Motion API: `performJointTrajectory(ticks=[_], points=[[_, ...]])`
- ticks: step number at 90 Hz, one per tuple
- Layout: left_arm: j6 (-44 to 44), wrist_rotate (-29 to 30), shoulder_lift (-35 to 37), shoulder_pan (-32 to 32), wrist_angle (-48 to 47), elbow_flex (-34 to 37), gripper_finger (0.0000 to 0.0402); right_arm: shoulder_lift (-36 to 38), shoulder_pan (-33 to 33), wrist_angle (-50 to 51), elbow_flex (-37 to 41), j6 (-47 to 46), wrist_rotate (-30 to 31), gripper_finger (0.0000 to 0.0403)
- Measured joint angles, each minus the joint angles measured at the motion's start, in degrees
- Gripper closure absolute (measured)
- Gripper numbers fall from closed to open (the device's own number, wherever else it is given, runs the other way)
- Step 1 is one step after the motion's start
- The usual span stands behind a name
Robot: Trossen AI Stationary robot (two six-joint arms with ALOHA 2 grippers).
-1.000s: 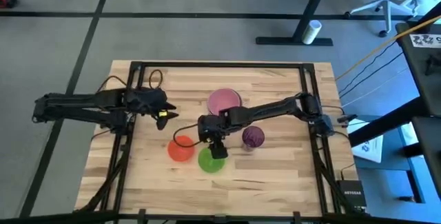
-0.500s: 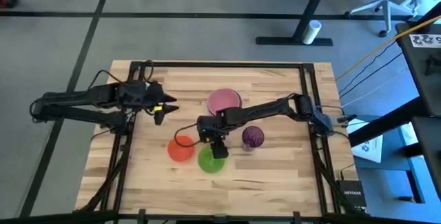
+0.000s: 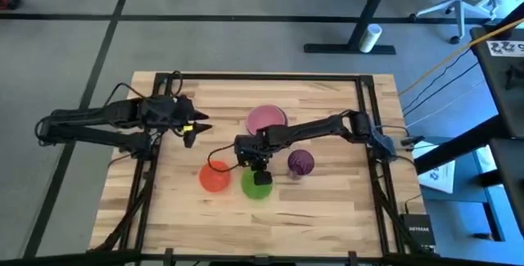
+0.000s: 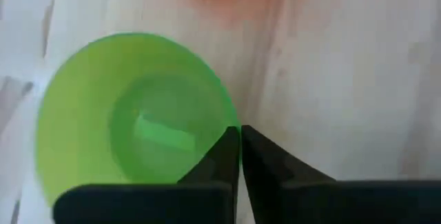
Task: Nest bowls inside each other
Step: Stack the green bowl on top of the pink bowl
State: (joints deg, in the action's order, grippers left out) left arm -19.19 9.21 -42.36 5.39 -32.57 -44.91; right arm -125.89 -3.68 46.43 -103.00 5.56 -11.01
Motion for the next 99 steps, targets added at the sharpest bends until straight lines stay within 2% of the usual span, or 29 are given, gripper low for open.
performJointTrajectory(ticks=[36, 56, 79, 99], points=[[0.41, 0.5, 0.01, 0.0, 0.02, 0.0, 0.0224, 0.02, 1.22, 14.67, -14.43, 3.73, 7.1, 0.0403], [0.54, 0.5, 0.01, 0.0, -0.41, 0.0, 0.0224, 0.22, 6.55, 24.1, -18.92, 5.67, 14.87, 0.0403], [0.17, 0.5, 0.01, 0.0, -1.97, 0.0, 0.0224, 0.32, 14.43, 25.0, -18.95, 8.42, 14.27, 0.0403], [0.63, 3.71, 0.01, 0.0, -2.47, -0.02, 0.0224, 1.22, 16.08, 24.41, -19.02, 11.41, 12.62, 0.0403]])
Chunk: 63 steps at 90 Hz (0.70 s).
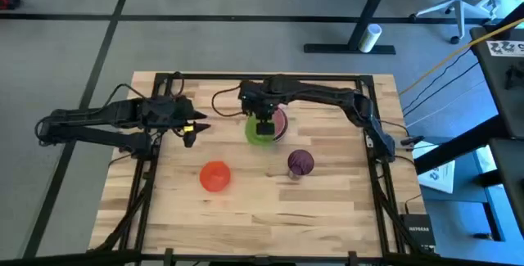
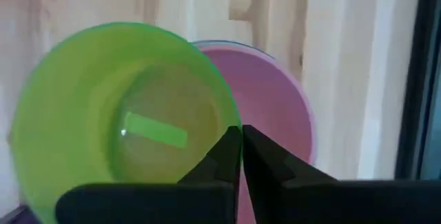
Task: Nest bowls inside each other
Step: Stack the green bowl on top of the pink bowl
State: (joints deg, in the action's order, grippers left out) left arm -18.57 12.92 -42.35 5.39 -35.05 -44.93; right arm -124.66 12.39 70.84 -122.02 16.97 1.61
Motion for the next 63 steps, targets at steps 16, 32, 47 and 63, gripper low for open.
performJointTrajectory(ticks=[16, 32, 47, 63], points=[[0.04, 0.4, 0.0, 0.0, -0.04, 0.0, 0.0224, 0.0, 3.4, -0.45, 0.68, 1.32, -0.24, 0.0403], [-0.02, 0.4, 0.0, 0.0, -0.66, 0.0, 0.0224, 0.0, 5.32, -0.6, 2.08, 1.08, -2.52, 0.0403], [-0.04, 0.4, 0.0, -0.02, -0.89, 0.0, 0.0224, 0.0, 4.07, -1.24, 4.75, -0.02, -4.3, 0.0403], [-0.04, 0.4, -0.02, 0.0, -0.83, 0.0, 0.0224, 0.0, 1.84, -2.82, 6.9, -1.3, -4.23, 0.0392]])
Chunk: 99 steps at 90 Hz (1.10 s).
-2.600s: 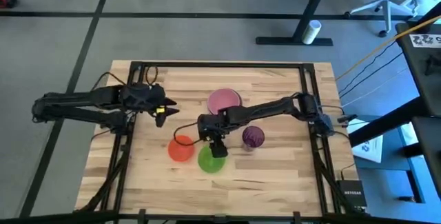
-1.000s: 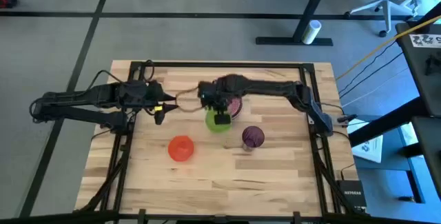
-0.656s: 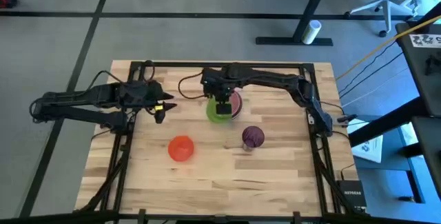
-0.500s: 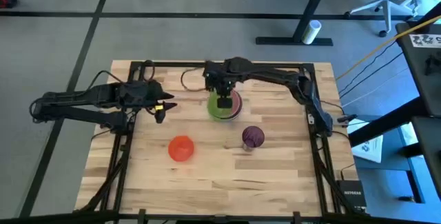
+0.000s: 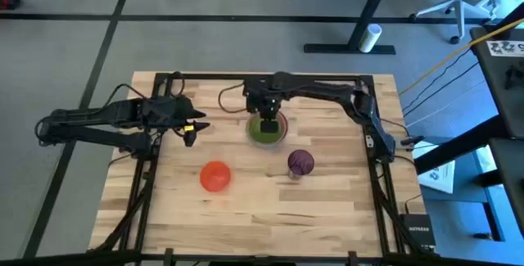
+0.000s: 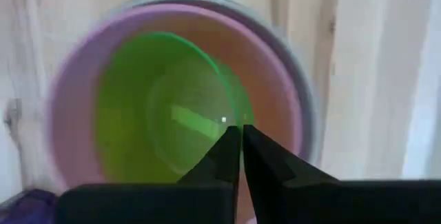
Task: Nest bowls inside each other
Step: Stack the green bowl on top of the pink bowl, then stack the orange bowl on top of the green bowl
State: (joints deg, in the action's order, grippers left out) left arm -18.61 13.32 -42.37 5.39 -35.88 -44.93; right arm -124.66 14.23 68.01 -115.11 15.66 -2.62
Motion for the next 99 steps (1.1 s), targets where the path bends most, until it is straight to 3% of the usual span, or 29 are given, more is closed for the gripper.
performJointTrajectory(ticks=[10, 27, 42, 60, 76, 99], points=[[0.07, -0.02, 0.02, -0.01, -0.05, 0.0, 0.0224, 0.41, -0.49, -2.12, -0.59, -0.2, 0.53, 0.0361], [-0.52, -0.64, -0.19, -0.11, -2.02, 0.56, 0.0224, 2.28, -0.3, -3.87, -2.82, -0.75, 2.06, 0.0276], [-4.24, -4.98, -2.0, -0.13, -2.43, 5.79, 0.0224, 5.63, -1.96, -3.44, -4.37, -4.68, 2.46, 0.0222], [-9.59, -9.0, -3.26, -1.57, 0.94, 12.48, 0.0224, 12.01, -7.87, -2.45, -4.62, -5.77, 8.24, 0.0226], [-14.22, -10.05, -3.23, -6.73, 5.51, 16.22, 0.0224, 15.14, -10.65, 1.14, -4.56, -8.23, 15.35, 0.0236], [-18.73, -9.72, -5.28, -13.36, 11.26, 21.73, 0.0224, 15.76, -11.89, 2.94, -4.52, -12.34, 16.06, 0.0237]])
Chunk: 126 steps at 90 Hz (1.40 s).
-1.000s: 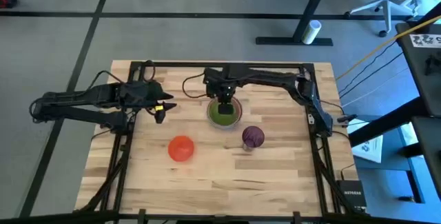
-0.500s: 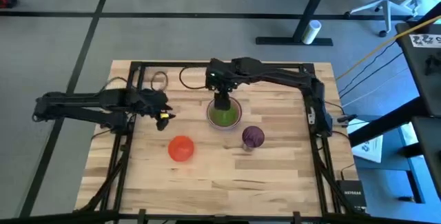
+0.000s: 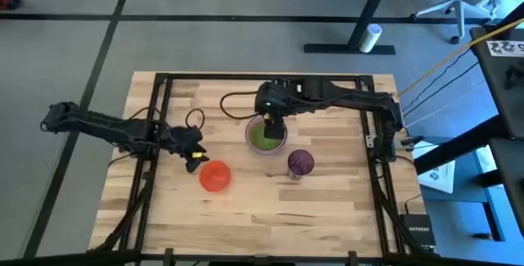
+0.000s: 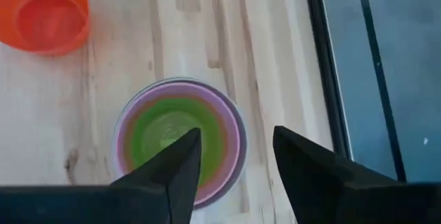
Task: Nest bowls inside each other
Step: Stack the orange bowl on top of the green bowl
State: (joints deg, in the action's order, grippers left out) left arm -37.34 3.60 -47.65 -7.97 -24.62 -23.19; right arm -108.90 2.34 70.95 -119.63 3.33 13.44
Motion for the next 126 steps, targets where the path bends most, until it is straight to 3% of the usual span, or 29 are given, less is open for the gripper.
performJointTrajectory(ticks=[48, 56, 68, 75, 107, 126], points=[[0.52, -0.06, -14.69, -2.18, 12.73, 3.16, 0.0231, -0.02, -1.34, -0.21, 0.0, -1.77, 1.62, 0.0237], [1.23, -0.12, -16.09, -2.18, 13.94, 3.16, 0.0268, 0.02, -1.38, 0.22, 0.0, -2.03, 2.53, 0.0237], [3.25, 0.22, -16.73, -2.15, 15.16, 2.99, 0.0372, 0.02, -2.01, 2.13, 0.02, -3.06, 6.51, 0.0237], [4.68, 1.48, -16.5, -1.66, 14.91, 2.13, 0.0392, 0.04, -2.25, 3.62, 0.02, -3.59, 8.8, 0.0237], [20.31, 3.91, -16.47, 9.46, 7.1, -12.09, 0.0401, 4.01, -6.01, 4.85, 0.09, -7.5, 13.13, 0.0237], [28.85, 4.51, -18.78, 20.12, 10.56, -19.27, 0.0401, 4.77, -9.44, 8.05, 0.05, -10.92, 15.26, 0.0237]])
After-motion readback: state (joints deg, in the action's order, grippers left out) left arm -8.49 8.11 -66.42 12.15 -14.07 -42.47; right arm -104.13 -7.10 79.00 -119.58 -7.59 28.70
